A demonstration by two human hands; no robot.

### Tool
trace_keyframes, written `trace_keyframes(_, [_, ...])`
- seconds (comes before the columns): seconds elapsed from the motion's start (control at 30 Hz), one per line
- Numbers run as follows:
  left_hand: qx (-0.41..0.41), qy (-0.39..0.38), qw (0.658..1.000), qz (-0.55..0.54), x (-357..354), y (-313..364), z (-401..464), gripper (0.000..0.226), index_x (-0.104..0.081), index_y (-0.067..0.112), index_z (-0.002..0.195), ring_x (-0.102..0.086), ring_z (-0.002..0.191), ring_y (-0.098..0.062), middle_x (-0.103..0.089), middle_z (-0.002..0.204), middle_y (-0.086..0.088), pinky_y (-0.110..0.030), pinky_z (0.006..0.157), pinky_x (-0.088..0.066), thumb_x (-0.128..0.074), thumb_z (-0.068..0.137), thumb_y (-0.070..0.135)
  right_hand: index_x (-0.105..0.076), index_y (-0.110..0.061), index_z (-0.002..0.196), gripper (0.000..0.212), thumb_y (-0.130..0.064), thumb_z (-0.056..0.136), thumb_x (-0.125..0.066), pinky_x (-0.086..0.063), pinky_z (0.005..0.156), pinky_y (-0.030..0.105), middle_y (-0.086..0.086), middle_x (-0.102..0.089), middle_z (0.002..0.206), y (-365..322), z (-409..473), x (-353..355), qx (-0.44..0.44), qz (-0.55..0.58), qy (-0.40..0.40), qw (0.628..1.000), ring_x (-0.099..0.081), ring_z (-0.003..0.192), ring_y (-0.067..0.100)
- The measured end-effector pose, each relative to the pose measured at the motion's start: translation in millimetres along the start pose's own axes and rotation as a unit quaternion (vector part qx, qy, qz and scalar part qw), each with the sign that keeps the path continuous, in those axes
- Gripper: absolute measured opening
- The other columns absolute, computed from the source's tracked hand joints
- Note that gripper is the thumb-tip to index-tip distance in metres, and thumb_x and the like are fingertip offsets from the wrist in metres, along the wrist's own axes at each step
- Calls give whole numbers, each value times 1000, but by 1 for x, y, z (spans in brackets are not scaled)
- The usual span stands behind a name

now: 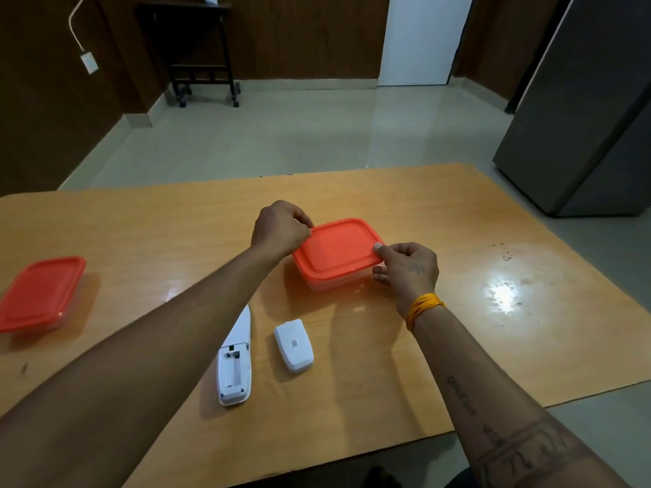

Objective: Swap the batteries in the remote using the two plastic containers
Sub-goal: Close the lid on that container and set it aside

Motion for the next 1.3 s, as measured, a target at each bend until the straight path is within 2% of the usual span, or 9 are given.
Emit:
trace_keyframes(0.17, [34, -24, 999, -17, -2, -13, -2, 11, -84, 13, 92, -77, 75, -29, -79, 86, -8, -46, 75, -66, -78, 88, 21, -70, -5, 95, 29, -29, 87, -83, -67, 62, 41, 13, -75, 89, 2, -1, 1, 10, -25, 14, 1000, -77, 61, 27])
trace_keyframes(0.3, [53, -55, 997, 12, -5, -12, -6, 20, -80, 7, 90, -77, 71, -32, -77, 82, -13, -47, 77, -66, -75, 91, 27, -67, -15, 100, 35, -46, 87, -76, -67, 64, 46, 12, -75, 91, 10, -11, -6, -9, -75, 7, 997, -77, 65, 28])
trace_keyframes(0.47, [74, -83, 994, 19, -8, -7, -26, 24, -71, 2, 88, -76, 73, -37, -75, 86, -18, -49, 77, -66, -60, 92, 23, -58, -27, 121, 64, -63, 69, -65, -61, 88, 54, 6, -69, 110, 6, -29, -22, 12, -88, -35, 995, -70, 100, 32])
trace_keyframes(0.63, [85, -131, 979, -127, -20, 13, -70, 23, -62, 2, 87, -75, 71, -43, -66, 81, -20, -55, 68, -66, -48, 94, 19, -36, -45, 144, 57, -61, 92, -54, -59, 92, 57, 4, -62, 124, -5, -39, -22, 8, 3, -71, 997, -66, 109, 33])
trace_keyframes(0.8, [135, -147, 955, -221, -25, 23, -99, 33, -62, 12, 93, -71, 72, -39, -68, 87, -17, -58, 69, -64, -44, 99, 38, -43, -35, 148, 47, -54, 105, -47, -62, 87, 59, 2, -60, 133, -17, -51, -18, 21, 65, -142, 988, -67, 112, 30])
trace_keyframes(0.97, [180, -122, 939, -267, -29, 22, -105, 75, -61, 8, 122, -73, 92, -38, -70, 113, -13, -47, 63, -64, -39, 97, 75, -61, -23, 126, 34, -49, 105, -52, -63, 88, 53, 6, -70, 122, -23, -55, -11, 52, 56, -149, 986, -71, 105, 27])
trace_keyframes(1.07, [166, -91, 949, -252, -27, 22, -107, 81, -62, 4, 123, -73, 92, -38, -70, 113, -14, -51, 65, -66, -38, 97, 76, -64, -17, 124, 36, -46, 105, -55, -64, 82, 49, 9, -72, 118, -24, -54, -8, 49, 63, -139, 987, -72, 100, 28])
trace_keyframes(1.2, [161, -86, 952, -246, -25, 18, -111, 80, -61, 5, 124, -72, 95, -39, -69, 114, -15, -49, 69, -65, -36, 97, 76, -64, -22, 123, 34, -47, 102, -59, -63, 86, 56, 7, -72, 117, -22, -54, -11, 48, 51, -149, 986, -72, 101, 29])
trace_keyframes(1.3, [139, -88, 960, -227, -24, 18, -117, 78, -62, 7, 118, -71, 95, -37, -69, 112, -13, -46, 70, -64, -34, 97, 77, -66, -20, 124, 48, -58, 95, -63, -63, 84, 56, 7, -72, 117, -15, -49, -7, 20, 29, -136, 990, -72, 100, 31])
Point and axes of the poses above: each hand's wrist, its own z-axis towards the middle knuckle, its own x-axis out of the back of the hand, y = z × x, the point moved 10 cm from there along z, towards the middle knuckle
